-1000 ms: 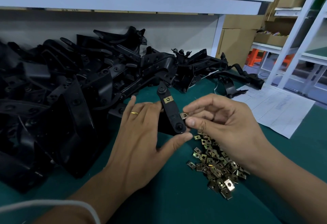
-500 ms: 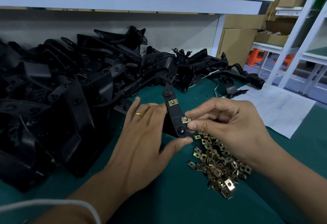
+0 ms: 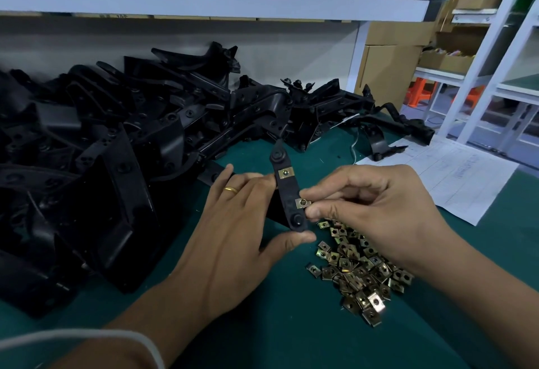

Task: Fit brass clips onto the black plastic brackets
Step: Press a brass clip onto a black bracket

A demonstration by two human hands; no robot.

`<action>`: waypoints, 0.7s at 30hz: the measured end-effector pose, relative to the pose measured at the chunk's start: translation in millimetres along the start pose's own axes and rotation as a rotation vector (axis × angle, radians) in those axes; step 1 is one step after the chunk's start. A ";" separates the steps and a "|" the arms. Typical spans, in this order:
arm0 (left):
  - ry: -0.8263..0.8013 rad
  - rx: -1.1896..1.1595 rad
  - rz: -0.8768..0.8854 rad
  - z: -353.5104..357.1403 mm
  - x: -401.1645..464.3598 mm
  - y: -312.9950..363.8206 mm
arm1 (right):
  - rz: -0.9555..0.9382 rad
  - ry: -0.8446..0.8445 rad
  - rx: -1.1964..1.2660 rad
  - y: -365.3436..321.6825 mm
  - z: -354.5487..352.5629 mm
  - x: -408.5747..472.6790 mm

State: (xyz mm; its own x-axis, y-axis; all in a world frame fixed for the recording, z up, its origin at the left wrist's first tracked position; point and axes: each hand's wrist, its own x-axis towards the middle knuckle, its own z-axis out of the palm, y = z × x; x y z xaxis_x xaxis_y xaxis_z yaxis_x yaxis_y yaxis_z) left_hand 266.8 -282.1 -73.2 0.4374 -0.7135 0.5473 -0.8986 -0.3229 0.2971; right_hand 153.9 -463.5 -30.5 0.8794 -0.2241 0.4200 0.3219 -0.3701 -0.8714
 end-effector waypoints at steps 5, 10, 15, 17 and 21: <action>0.051 -0.023 -0.001 -1.7 0.8 4.0 | -0.007 -0.070 0.151 1.7 -4.6 3.0; 0.082 -0.034 0.024 -4.1 1.3 4.9 | 0.066 -0.135 0.285 7.3 -5.2 4.5; 0.040 -0.063 0.036 -6.2 1.4 5.1 | 0.179 -0.199 0.342 8.9 -8.3 4.9; 0.032 -0.077 0.063 -6.5 0.8 5.6 | 0.228 -0.254 0.365 9.0 -10.7 5.0; 0.005 -0.102 0.101 -6.5 0.9 6.8 | 0.312 -0.330 0.353 9.8 -15.7 4.7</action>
State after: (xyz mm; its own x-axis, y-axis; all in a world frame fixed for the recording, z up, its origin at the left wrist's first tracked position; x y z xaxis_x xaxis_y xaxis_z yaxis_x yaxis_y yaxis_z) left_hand 261.4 -280.8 -65.6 0.3452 -0.7359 0.5825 -0.9299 -0.1841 0.3184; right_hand 155.8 -482.4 -33.2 0.9962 0.0395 0.0772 0.0771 0.0043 -0.9970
